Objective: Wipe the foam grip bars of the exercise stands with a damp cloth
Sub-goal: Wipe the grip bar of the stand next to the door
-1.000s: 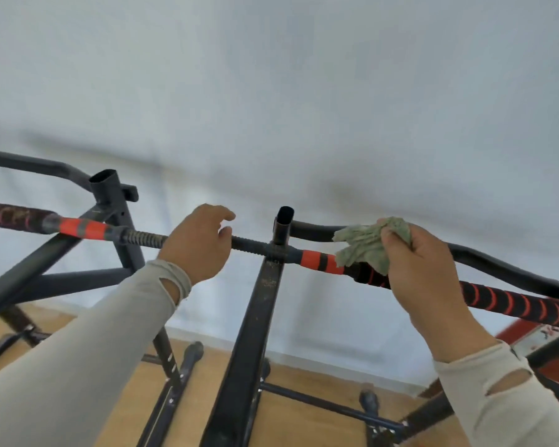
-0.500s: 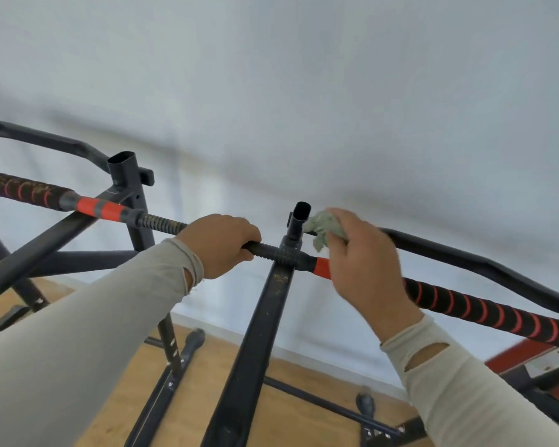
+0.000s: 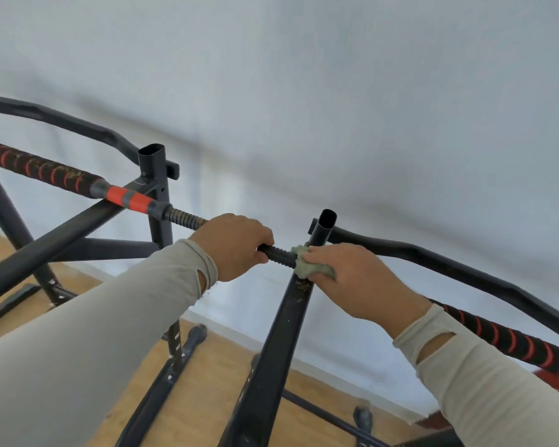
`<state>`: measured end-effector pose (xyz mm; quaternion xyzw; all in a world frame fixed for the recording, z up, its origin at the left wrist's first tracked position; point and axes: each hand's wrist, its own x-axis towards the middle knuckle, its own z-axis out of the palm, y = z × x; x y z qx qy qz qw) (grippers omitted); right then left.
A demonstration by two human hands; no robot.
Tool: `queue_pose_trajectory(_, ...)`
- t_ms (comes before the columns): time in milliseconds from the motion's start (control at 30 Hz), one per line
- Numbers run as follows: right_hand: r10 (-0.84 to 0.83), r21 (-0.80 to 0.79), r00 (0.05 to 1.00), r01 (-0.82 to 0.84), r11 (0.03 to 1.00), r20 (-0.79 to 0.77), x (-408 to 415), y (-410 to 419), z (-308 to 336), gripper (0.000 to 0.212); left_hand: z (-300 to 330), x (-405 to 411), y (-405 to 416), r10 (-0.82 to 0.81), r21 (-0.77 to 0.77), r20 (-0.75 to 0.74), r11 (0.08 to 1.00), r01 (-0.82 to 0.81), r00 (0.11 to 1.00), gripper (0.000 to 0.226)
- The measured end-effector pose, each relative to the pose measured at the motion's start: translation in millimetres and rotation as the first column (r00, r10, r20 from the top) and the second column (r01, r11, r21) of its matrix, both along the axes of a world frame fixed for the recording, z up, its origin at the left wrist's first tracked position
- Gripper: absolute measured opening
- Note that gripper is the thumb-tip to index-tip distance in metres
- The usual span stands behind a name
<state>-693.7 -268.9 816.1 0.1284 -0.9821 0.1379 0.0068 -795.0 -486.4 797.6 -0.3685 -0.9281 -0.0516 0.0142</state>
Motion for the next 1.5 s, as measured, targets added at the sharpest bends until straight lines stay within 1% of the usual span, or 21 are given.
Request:
queue_pose_trajectory(67,-0.077,0.07,0.995,0.081,0.994,-0.061,-11.5,-5.1,-6.9,0.027,0.4,-1.2,0.0,-0.005,-0.004,-0.01,1.0,0.005,1.0,0.026)
queue_pose_trajectory(133,-0.105,0.115,0.986,0.12,0.986,-0.126,-23.0,-18.7,-12.4,0.032,0.7,-1.8,0.1,-0.017,0.002,-0.023,1.0,0.018,1.0,0.025)
queue_pose_trajectory(267,-0.13,0.032,0.986,0.134,0.991,-0.106,-36.1,-54.8,-17.2,0.027,-4.3,-4.2,-3.2,-0.018,0.041,-0.026,0.999,0.019,0.999,0.022)
queue_pose_trajectory(333,-0.087,0.013,0.989,0.089,0.996,-0.119,-30.1,-49.5,-16.7,0.026,-5.9,-6.1,-4.3,-0.011,0.059,-0.013,0.998,0.012,1.0,0.021)
queue_pose_trajectory(400,-0.025,0.0,0.99,0.025,1.0,-0.139,-20.3,-25.2,-13.5,0.019,-4.9,-7.9,-3.5,-0.012,0.038,-0.013,0.999,0.012,1.0,0.023)
queue_pose_trajectory(467,-0.039,-0.028,0.993,0.036,0.999,-0.11,-11.4,2.6,-7.4,0.015,-3.0,-8.0,-3.0,-0.013,0.032,0.007,0.999,0.013,1.0,0.026)
queue_pose_trajectory(500,-0.055,-0.023,0.995,0.053,0.998,-0.083,-8.8,12.1,-5.3,0.017,-2.4,-7.7,-3.9,-0.017,0.039,0.015,0.999,0.016,1.0,0.027)
queue_pose_trajectory(600,-0.051,0.056,0.996,0.055,0.997,-0.071,-2.7,14.6,-1.1,0.025,-3.5,-7.9,-8.1,-0.037,0.082,0.057,0.996,0.033,0.998,0.027)
queue_pose_trajectory(667,-0.033,0.002,0.999,0.033,0.999,-0.022,0.6,8.5,2.4,0.026,-5.6,-8.7,-11.0,-0.043,0.143,0.114,0.989,0.027,0.993,0.028)
queue_pose_trajectory(733,0.034,-0.042,0.999,-0.032,0.999,0.042,2.1,7.4,7.6,0.02,-6.9,-9.6,-12.9,-0.042,0.195,0.169,0.981,0.008,0.985,0.027)
queue_pose_trajectory(800,0.048,0.0,0.997,-0.048,0.999,0.056,-1.9,13.2,9.6,0.012,-7.2,-9.7,-13.8,-0.039,0.227,0.211,0.974,-0.01,0.977,0.028)
queue_pose_trajectory(867,0.009,0.075,1.0,-0.009,0.997,-0.002,-7.4,15.5,5.8,0.017,-6.7,-9.2,-14.2,-0.039,0.269,0.232,0.963,-0.025,0.972,0.027)
queue_pose_trajectory(967,0.011,0.141,0.989,0.01,0.99,-0.147,-15.3,-2.5,-4.3,0.025,-8.6,-8.9,-14.9,-0.039,0.319,0.215,0.947,-0.033,0.976,0.025)
queue_pose_trajectory(1067,-0.024,0.145,0.976,0.057,0.988,-0.215,-31.0,-37.1,-15.0,0.026,-13.6,-9.8,-15.3,-0.041,0.363,0.19,0.931,-0.032,0.981,0.027)
queue_pose_trajectory(1167,-0.075,0.06,0.983,0.086,0.994,-0.168,-44.3,-61.1,-21.9,0.019,-17.5,-10.9,-15.9,-0.024,0.396,0.178,0.917,-0.049,0.984,0.028)
queue_pose_trajectory(1200,-0.055,0.036,0.986,0.061,0.997,-0.16,-45.3,-60.5,-22.4,0.017,-17.8,-10.9,-15.8,-0.021,0.394,0.18,0.918,-0.053,0.983,0.028)
queue_pose_trajectory(1267,0.04,0.003,0.991,-0.04,0.999,-0.125,-40.9,-46.3,-18.6,0.013,-18.0,-11.5,-15.7,-0.029,0.383,0.172,0.923,-0.04,0.985,0.029)
queue_pose_trajectory(1300,0.098,0.014,0.989,-0.097,0.995,-0.113,-36.9,-35.1,-12.9,0.015,-17.3,-11.8,-16.0,-0.036,0.379,0.163,0.925,-0.029,0.986,0.029)
queue_pose_trajectory(1367,0.178,0.094,0.979,-0.17,0.981,-0.094,-29.6,-7.7,-1.4,0.017,-15.8,-12.2,-16.7,-0.054,0.374,0.156,0.927,-0.008,0.986,0.026)
queue_pose_trajectory(1433,0.168,0.174,0.983,-0.153,0.973,-0.078,-20.4,18.5,4.1,0.012,-16.0,-15.1,-16.0,-0.066,0.353,0.15,0.935,0.009,0.986,0.017)
queue_pose_trajectory(1500,0.122,0.177,0.99,-0.108,0.978,-0.068,-10.5,32.3,4.4,0.013,-17.2,-19.2,-15.2,-0.057,0.321,0.132,0.947,0.012,0.99,0.007)
